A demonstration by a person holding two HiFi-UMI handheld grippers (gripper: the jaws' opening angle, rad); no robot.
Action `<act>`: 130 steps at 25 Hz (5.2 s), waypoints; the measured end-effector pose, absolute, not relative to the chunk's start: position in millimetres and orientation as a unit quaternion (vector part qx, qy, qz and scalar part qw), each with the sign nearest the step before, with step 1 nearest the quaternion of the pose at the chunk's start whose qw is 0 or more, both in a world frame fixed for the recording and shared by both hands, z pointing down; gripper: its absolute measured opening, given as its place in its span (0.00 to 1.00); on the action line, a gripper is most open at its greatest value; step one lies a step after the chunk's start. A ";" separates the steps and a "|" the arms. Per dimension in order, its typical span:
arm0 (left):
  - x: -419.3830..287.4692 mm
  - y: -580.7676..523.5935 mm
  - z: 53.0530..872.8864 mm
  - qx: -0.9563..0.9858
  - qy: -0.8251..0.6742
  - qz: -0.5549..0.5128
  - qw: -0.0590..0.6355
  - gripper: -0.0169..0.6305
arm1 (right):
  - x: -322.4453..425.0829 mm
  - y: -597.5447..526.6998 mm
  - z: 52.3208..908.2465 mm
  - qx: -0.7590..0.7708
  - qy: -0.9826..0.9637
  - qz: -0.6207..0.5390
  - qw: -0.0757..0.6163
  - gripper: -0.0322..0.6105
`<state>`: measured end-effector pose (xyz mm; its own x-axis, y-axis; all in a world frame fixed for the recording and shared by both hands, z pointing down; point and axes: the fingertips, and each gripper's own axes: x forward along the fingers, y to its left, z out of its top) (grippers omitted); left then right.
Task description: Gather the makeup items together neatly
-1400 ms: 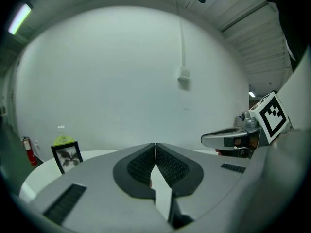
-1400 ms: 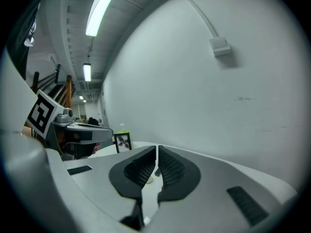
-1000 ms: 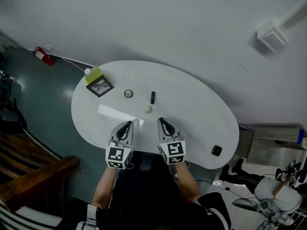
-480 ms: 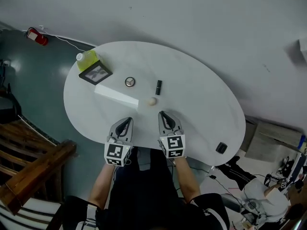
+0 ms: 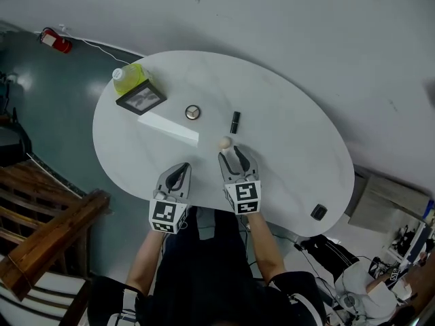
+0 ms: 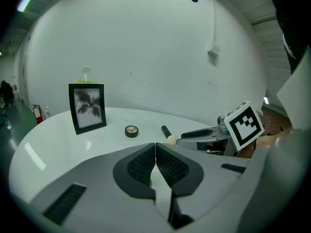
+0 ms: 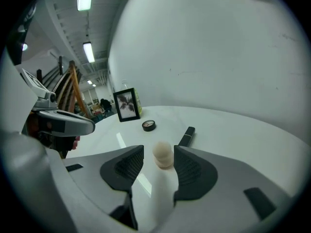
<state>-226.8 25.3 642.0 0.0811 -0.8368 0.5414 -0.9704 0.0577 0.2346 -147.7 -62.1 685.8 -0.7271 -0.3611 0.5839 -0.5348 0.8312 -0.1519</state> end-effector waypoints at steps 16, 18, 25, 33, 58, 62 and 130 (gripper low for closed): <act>-240.0 32.0 644.5 0.665 -0.676 0.115 0.296 0.06 | -162.6 -76.9 708.8 0.257 -0.906 0.147 0.303 0.35; -239.6 30.8 643.6 0.665 -0.676 0.115 0.295 0.06 | -162.7 -78.9 707.4 0.259 -0.906 0.145 0.301 0.29; -231.4 26.3 633.4 0.673 -0.672 0.117 0.285 0.06 | -148.5 -80.6 689.6 0.272 -0.908 0.149 0.283 0.28; -202.6 10.1 602.0 0.703 -0.654 0.117 0.253 0.06 | -103.0 -87.3 643.6 0.318 -0.903 0.153 0.244 0.28; 16.3 -25.5 549.8 0.843 -0.488 0.138 0.179 0.06 | 166.1 -65.7 586.7 0.533 -0.805 0.163 0.203 0.27; 50.5 -27.9 551.4 0.857 -0.463 0.141 0.176 0.06 | 203.0 -58.8 588.0 0.557 -0.788 0.169 0.201 0.27; 136.2 -21.1 597.8 0.869 -0.411 0.194 0.197 0.06 | 295.1 -37.7 669.4 0.594 -0.743 0.223 0.213 0.36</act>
